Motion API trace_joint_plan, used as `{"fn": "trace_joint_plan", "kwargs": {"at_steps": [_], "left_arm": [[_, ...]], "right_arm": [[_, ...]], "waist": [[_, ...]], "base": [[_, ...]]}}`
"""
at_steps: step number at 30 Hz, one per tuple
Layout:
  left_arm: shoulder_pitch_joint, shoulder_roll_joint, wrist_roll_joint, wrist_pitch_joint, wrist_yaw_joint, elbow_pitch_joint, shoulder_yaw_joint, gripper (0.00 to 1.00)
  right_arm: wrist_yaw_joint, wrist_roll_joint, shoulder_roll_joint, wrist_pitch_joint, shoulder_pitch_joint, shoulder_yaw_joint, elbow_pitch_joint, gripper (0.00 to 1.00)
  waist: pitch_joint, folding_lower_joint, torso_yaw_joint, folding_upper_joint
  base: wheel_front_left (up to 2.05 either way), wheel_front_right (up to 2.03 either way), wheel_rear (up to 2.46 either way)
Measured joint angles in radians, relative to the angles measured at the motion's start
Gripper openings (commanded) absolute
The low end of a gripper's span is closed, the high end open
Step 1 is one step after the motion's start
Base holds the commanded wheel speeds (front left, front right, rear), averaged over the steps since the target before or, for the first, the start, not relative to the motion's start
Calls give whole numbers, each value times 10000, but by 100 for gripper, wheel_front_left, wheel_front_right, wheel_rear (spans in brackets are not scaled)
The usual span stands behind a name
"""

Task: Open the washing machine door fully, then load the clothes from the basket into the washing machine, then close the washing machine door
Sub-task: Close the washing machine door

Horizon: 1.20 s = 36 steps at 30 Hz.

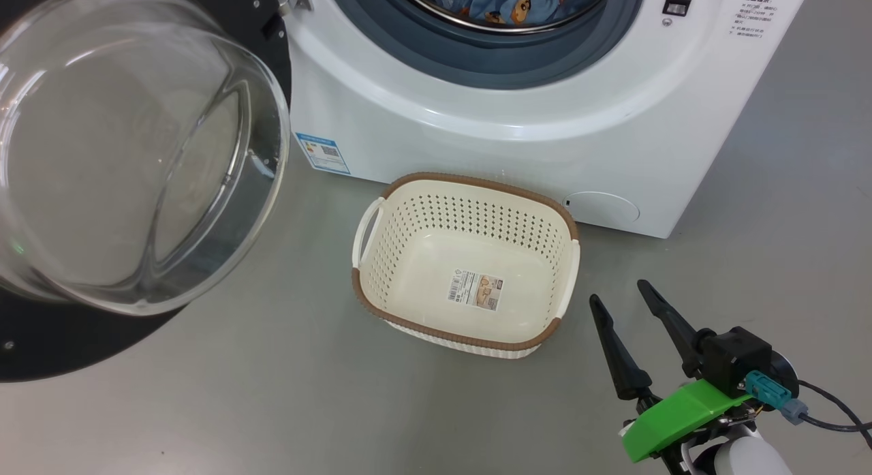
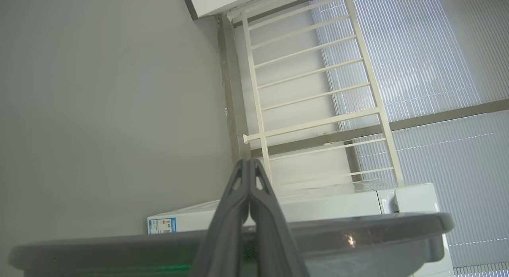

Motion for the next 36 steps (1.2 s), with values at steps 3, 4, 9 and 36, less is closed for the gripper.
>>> {"fn": "trace_joint_plan", "kwargs": {"at_steps": [3,4,9,36], "left_arm": [[75,25,-113,458,0,-125,-40,0],[127,44,-123,637,2,-182,-81,0],[476,46,-420,1544,59,-637,-161,0],[3660,-1908,-2696,5787,1484,-6015,-612,0]], "right_arm": [[0,0,2,0,0,-27,8,100],[0,0,2,0,0,-33,12,100],[0,2,4,-4,0,-46,36,100],[0,104,58,-341,-6,33,451,100]], "waist": [[-21,0,23,0],[-29,0,31,0],[-58,0,72,0],[-355,0,-165,0]], "base": [[0,0,0],[0,0,0],[0,0,0],[0,0,0]]}}
